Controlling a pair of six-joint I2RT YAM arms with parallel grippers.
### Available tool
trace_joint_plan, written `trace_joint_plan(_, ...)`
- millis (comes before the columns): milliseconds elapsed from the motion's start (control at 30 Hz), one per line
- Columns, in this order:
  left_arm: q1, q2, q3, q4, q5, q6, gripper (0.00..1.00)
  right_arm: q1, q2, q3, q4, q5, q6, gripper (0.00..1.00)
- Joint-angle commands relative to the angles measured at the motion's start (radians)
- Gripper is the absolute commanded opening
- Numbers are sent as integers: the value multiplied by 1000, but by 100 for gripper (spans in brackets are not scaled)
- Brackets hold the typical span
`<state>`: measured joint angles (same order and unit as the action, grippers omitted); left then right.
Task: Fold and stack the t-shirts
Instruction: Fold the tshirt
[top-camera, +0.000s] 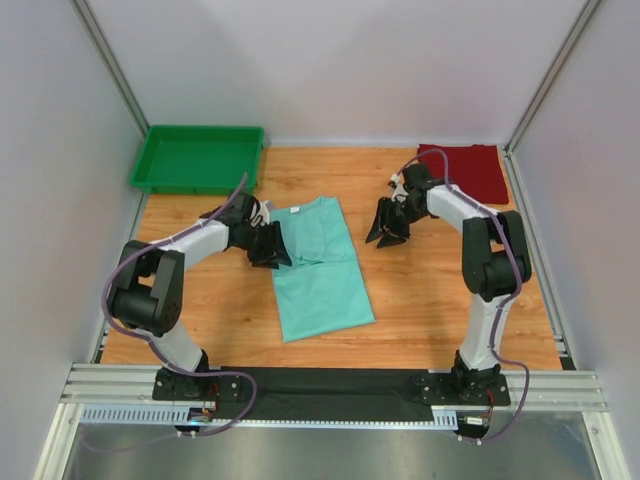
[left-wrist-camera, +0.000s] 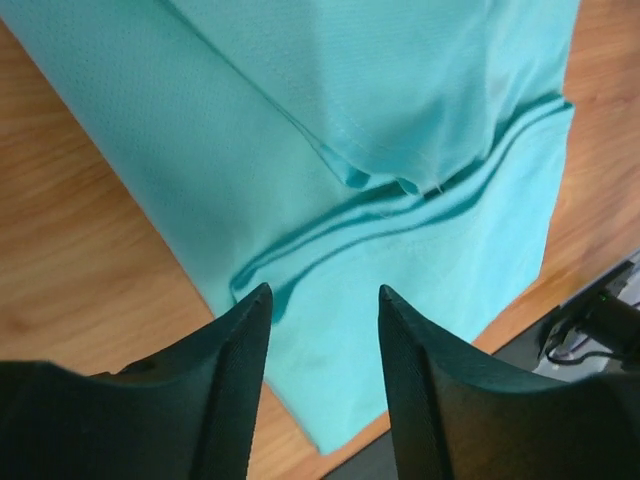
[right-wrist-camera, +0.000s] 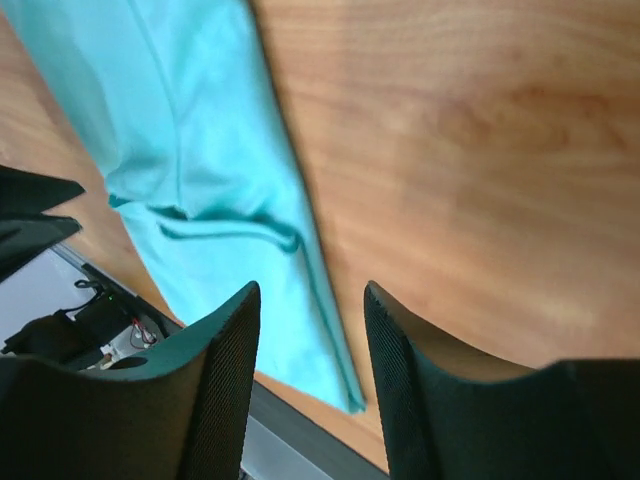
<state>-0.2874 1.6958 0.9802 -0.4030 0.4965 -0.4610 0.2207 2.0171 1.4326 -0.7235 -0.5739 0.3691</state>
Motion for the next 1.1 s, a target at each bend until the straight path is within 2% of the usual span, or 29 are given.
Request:
trace_joint_plan(0,2,-120,113,-106,-85,59,56,-1,-217,-48,-100,57,-35,49)
trace_joint_plan(33,1,-128,144,-138,-93,73,61,0,-250,-82,-100,42,-36,51)
trace_joint_plan(100,2,-133,214,-239,-104,90,62,0,-315,-206,-85,-6,-19,53)
trace_joint_plan(167,1,-169,218,-295,-113,58,61,8,-359,-306,-42,-75,8,53)
trace_joint_plan(267,1,-300,67,-303,-90,-92,59,26,-448,-484,57,-128,91,54)
trace_joint_plan(300,-1,-342,-63,-266,-49,-146,58,28,-480,-562,103,-135,114,53)
trace_joint_plan(333,-7,-428,-139,-238,-23,-291,56,31,-500,-596,130,-148,172,52)
trace_joint_plan(400,-30,-514,-338,-165,5,-442,55,32,-532,-664,197,-156,233,49)
trace_joint_plan(433,-56,-595,-391,-148,5,-505,55,32,-569,-714,216,-144,305,49)
trace_joint_plan(467,-77,-638,-463,-126,-37,-630,56,35,-589,-745,269,-142,336,49)
trace_joint_plan(600,-168,-812,-555,-76,-154,-824,60,35,-687,-853,334,-74,439,54)
trace_joint_plan(800,-262,-799,-629,-99,-231,-993,62,37,-653,-913,357,-55,412,54)
trace_joint_plan(867,-263,-768,-661,-60,-216,-1018,60,37,-644,-926,381,-47,407,53)
trace_joint_plan(967,-280,-736,-644,-124,-236,-1033,59,39,-624,-920,386,-38,380,52)
trace_joint_plan(1067,-300,-745,-663,-117,-259,-1062,59,58,-594,-908,381,-41,352,51)
